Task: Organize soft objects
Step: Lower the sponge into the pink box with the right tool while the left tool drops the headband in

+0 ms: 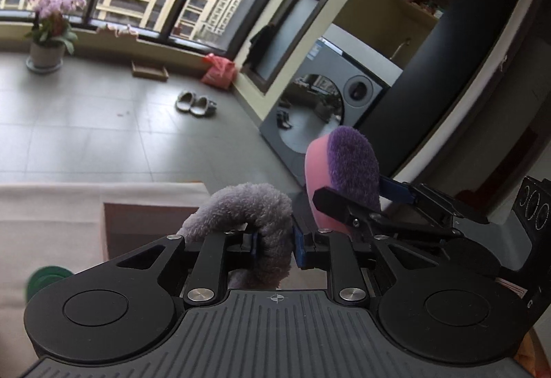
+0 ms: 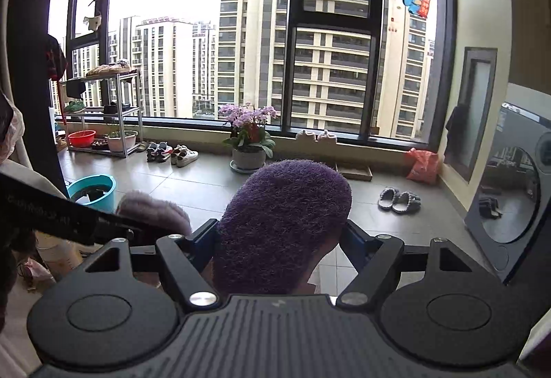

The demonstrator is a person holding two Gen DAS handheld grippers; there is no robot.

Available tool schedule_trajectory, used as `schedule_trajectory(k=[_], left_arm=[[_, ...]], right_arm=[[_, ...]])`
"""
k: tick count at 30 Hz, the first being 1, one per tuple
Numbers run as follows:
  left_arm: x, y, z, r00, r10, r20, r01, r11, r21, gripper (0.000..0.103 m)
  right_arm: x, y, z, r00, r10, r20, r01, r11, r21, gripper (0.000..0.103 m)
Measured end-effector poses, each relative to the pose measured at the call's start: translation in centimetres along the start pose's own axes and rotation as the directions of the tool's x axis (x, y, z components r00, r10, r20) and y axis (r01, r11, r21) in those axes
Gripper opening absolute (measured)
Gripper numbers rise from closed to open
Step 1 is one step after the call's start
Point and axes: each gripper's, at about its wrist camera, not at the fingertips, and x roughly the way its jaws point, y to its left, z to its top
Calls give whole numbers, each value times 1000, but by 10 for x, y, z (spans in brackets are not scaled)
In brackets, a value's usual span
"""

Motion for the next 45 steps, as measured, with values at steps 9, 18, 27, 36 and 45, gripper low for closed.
schedule_trajectory(k=[9,18,27,36,45], left_arm=[[75,30,-62,972,184,-145,-132,941,311,26],[85,-11,-86,943,316,-108,-178,749,638,30],[59,-21,-81,965,260,-39,-173,739,651,28],[40,-8,-89,957,287,-29,-228,814,534,28],[8,16,-74,959,284,22,-275,903,330,27]], right_arm=[[70,-6,-37,986,65,-156,-54,996,70,76],[114,24,-58,936,187,-299,-163,981,104,75],[133,19,-73,897,180,-404,-127,980,155,75],[128,11,-59,860,286,-423,-153,935,321,76],[96,42,-47,914,123,-387,-80,989,125,77]])
